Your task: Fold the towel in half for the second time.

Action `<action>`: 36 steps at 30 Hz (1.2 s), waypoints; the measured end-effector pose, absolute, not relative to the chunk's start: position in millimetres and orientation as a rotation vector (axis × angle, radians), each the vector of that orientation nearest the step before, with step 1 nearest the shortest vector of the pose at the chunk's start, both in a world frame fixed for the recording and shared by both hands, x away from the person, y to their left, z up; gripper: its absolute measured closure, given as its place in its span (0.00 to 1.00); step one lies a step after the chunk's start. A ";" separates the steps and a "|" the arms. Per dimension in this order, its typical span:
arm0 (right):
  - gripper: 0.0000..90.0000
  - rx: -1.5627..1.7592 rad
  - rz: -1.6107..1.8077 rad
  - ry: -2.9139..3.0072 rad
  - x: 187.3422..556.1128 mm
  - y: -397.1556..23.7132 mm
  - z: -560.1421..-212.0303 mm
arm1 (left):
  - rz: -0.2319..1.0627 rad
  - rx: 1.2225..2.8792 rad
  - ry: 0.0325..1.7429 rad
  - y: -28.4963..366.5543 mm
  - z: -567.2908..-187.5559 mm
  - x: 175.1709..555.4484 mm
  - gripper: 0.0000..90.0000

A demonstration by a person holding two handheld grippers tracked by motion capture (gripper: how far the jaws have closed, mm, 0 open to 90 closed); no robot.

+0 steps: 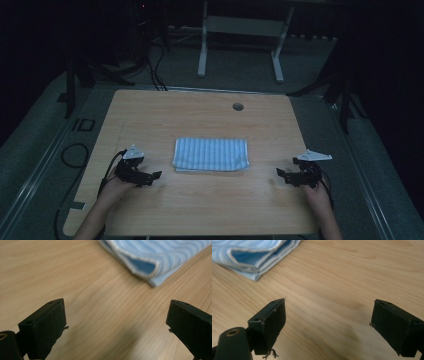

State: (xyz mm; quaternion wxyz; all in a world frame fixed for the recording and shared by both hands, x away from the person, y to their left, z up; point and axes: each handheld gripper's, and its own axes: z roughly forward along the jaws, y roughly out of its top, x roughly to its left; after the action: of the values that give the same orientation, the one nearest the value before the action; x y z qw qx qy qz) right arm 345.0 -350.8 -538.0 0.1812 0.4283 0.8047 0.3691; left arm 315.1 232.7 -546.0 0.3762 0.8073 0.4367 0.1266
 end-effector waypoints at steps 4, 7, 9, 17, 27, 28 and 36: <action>0.13 1.226 1.044 2.225 334.1 -361.8 -539.3 | 0.338 2.050 1.149 243.4 -549.0 307.0 0.03; 0.13 1.261 1.060 2.179 326.5 -370.7 -540.5 | 0.338 2.036 1.176 250.7 -551.4 302.0 0.03; 0.13 1.284 1.071 2.145 321.9 -376.0 -542.5 | 0.356 2.003 1.202 255.7 -552.0 298.8 0.03; 0.13 1.300 1.082 2.041 304.4 -387.7 -546.9 | 0.391 1.934 1.254 266.6 -554.0 286.5 0.03; 0.14 1.362 1.105 1.903 295.8 -403.9 -553.4 | 0.431 1.896 1.270 271.5 -556.0 274.1 0.03; 0.13 1.359 1.104 1.899 295.5 -404.2 -553.8 | 0.443 1.895 1.271 271.7 -556.3 273.2 0.03; 0.14 1.346 1.082 1.867 293.5 -402.7 -553.6 | 0.502 1.842 1.273 271.1 -553.1 270.6 0.03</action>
State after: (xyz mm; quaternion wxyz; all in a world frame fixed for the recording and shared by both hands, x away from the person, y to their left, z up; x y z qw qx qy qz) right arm 293.5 -402.7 -553.6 0.2946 0.5058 0.7015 0.4064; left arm 270.6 271.1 -553.1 0.4109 0.7318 0.5057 0.1996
